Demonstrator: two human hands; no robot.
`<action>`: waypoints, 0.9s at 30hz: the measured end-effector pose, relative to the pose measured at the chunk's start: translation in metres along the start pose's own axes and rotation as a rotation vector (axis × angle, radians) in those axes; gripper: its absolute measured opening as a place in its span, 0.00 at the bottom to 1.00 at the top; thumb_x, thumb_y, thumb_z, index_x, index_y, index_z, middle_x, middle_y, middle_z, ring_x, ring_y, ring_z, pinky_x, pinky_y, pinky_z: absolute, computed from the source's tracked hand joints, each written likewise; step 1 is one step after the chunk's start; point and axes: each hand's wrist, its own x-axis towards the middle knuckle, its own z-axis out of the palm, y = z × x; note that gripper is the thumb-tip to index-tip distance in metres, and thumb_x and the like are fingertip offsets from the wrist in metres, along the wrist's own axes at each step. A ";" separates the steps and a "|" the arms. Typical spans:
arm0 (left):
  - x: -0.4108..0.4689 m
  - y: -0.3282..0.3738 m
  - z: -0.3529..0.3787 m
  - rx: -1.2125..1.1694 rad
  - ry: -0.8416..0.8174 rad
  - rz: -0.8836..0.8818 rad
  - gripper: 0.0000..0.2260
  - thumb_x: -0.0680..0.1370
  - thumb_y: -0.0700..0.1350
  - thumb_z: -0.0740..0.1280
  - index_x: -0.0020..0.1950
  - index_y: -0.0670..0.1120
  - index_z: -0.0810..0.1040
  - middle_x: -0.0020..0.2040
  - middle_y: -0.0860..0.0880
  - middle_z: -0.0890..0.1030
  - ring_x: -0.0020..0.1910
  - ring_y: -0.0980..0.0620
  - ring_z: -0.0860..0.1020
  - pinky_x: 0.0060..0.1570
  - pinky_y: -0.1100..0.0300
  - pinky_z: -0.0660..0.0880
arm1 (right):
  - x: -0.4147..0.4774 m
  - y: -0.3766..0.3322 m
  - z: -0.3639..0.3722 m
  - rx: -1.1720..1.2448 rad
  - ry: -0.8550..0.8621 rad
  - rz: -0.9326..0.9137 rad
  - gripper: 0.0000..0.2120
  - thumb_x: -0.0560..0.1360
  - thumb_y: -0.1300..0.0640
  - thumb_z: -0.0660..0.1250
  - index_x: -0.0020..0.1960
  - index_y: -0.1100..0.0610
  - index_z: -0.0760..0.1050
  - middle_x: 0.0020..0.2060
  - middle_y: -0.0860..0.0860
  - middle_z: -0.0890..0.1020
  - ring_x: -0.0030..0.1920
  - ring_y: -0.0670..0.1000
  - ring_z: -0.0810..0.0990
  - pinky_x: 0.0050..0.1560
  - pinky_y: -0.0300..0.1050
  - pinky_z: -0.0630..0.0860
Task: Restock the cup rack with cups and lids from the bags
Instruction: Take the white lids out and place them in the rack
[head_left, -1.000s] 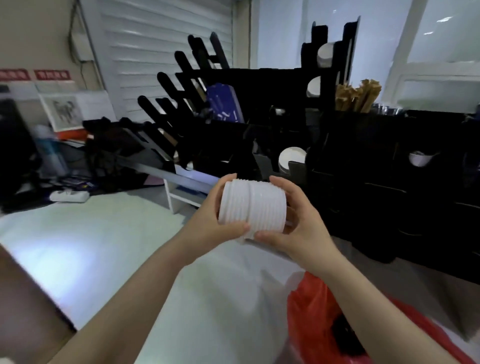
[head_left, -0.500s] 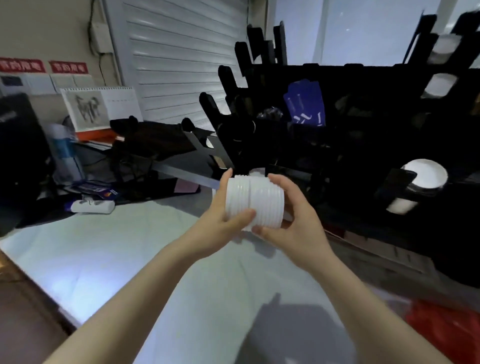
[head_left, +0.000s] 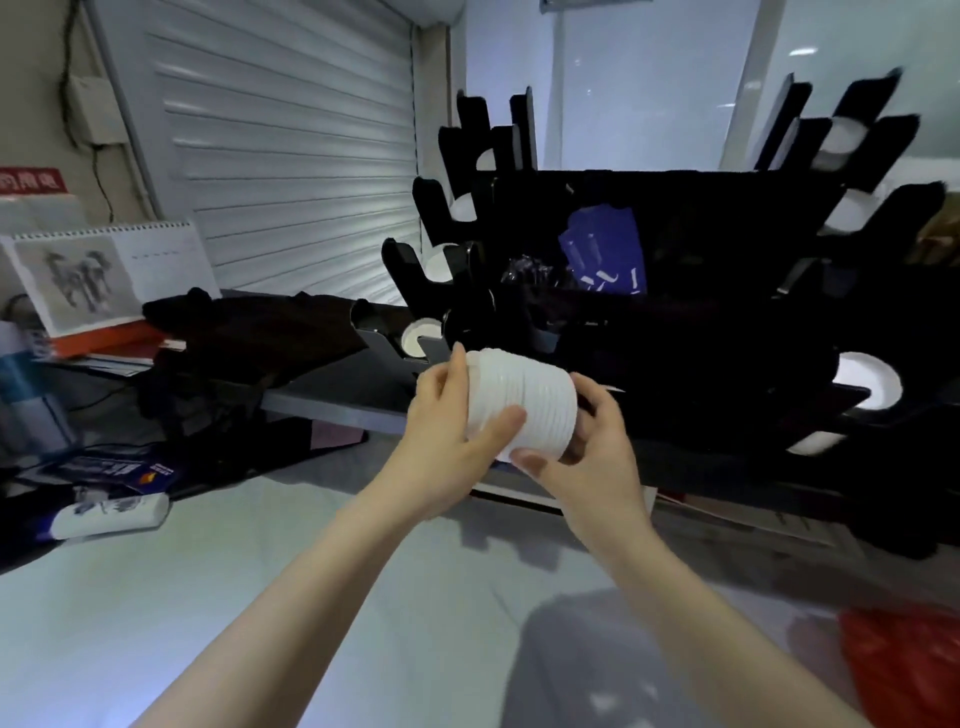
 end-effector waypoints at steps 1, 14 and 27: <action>0.006 0.003 -0.004 0.044 -0.012 0.030 0.39 0.76 0.61 0.61 0.78 0.53 0.40 0.73 0.57 0.53 0.71 0.56 0.56 0.69 0.58 0.58 | 0.007 -0.001 0.002 0.034 0.020 0.023 0.34 0.66 0.65 0.77 0.66 0.46 0.67 0.51 0.37 0.81 0.50 0.40 0.81 0.43 0.34 0.78; 0.050 -0.017 -0.005 0.482 0.109 0.442 0.31 0.70 0.39 0.74 0.71 0.46 0.66 0.71 0.43 0.61 0.63 0.45 0.66 0.50 0.60 0.70 | 0.047 0.031 0.014 0.869 0.029 0.395 0.18 0.76 0.71 0.61 0.62 0.57 0.74 0.56 0.57 0.82 0.55 0.56 0.82 0.51 0.47 0.81; 0.068 -0.021 0.008 0.459 0.079 0.416 0.24 0.74 0.36 0.68 0.68 0.44 0.68 0.76 0.45 0.58 0.75 0.45 0.57 0.69 0.56 0.59 | 0.068 0.057 0.031 1.023 0.209 0.561 0.11 0.76 0.68 0.64 0.57 0.60 0.78 0.50 0.58 0.84 0.51 0.55 0.84 0.50 0.47 0.81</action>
